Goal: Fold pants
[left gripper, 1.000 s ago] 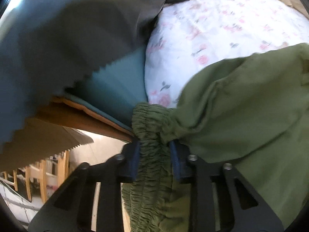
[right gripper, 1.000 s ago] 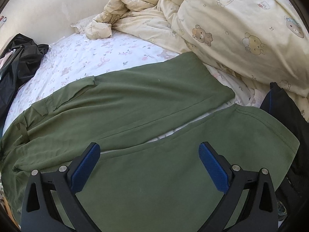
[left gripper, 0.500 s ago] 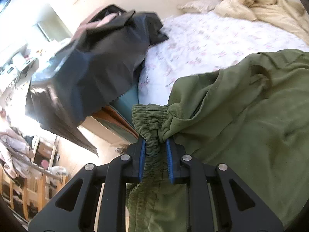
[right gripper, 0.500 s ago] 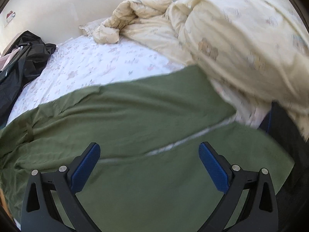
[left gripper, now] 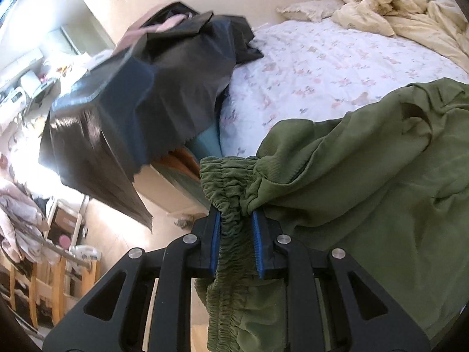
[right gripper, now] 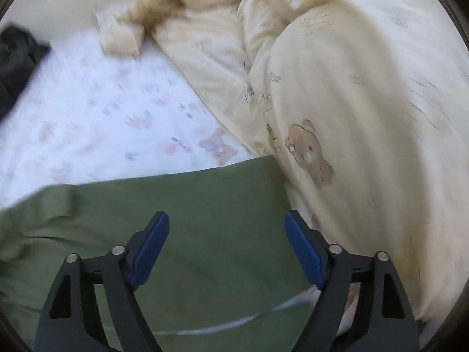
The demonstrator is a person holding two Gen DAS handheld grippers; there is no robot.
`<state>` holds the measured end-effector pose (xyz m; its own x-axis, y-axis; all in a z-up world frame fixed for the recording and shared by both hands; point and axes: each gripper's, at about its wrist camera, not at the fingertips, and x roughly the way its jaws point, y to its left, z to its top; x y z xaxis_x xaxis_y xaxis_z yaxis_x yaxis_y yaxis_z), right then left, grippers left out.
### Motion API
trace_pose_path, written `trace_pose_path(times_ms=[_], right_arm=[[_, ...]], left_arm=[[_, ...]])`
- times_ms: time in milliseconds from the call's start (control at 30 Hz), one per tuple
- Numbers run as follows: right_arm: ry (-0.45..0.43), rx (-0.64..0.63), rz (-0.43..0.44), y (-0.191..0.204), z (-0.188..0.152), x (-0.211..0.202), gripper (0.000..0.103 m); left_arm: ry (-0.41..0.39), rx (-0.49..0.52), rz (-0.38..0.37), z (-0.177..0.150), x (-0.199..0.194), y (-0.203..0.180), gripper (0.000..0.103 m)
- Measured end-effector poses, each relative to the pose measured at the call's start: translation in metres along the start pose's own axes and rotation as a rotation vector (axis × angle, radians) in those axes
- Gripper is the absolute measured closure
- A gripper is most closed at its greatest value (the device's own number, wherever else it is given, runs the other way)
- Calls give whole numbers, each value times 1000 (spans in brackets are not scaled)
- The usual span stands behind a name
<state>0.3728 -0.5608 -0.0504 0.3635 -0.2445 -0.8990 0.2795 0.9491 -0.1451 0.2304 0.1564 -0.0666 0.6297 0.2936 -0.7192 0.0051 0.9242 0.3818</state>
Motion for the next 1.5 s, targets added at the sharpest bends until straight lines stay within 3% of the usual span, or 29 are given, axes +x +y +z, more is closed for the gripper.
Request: trace_pose_path(times_ms=[133, 400, 533, 633, 733, 767, 800, 833, 867, 1000, 1200, 1500], right_arm=[[132, 87, 24, -5, 21, 68, 22], [142, 167, -2, -7, 39, 138, 23], [115, 359, 70, -24, 42, 147, 23], [139, 433, 61, -26, 43, 157, 24], [177, 393, -28, -17, 44, 167, 46], [165, 374, -49, -15, 45, 166, 65], [152, 360, -60, -13, 45, 165, 76], [149, 352, -69, -13, 46, 163, 92], [141, 342, -65, -14, 46, 159, 100], [71, 284, -63, -13, 46, 128, 102], [-69, 274, -45, -28, 39, 49, 102], [-223, 321, -35, -87, -22, -80, 102]], left_arm=[[18, 18, 23, -2, 17, -5, 87], [54, 64, 52, -7, 34, -11, 87], [59, 56, 57, -9, 37, -12, 87], [63, 67, 68, -10, 39, -15, 87], [64, 80, 75, -10, 40, -16, 87], [64, 79, 75, -10, 40, -15, 87], [63, 76, 73, -10, 39, -15, 87], [62, 72, 68, -10, 39, -14, 87], [62, 68, 63, -10, 39, -13, 87], [46, 37, 31, -10, 33, -4, 87], [-77, 59, -49, -19, 4, 12, 87], [-129, 17, -115, -42, -25, 56, 87]])
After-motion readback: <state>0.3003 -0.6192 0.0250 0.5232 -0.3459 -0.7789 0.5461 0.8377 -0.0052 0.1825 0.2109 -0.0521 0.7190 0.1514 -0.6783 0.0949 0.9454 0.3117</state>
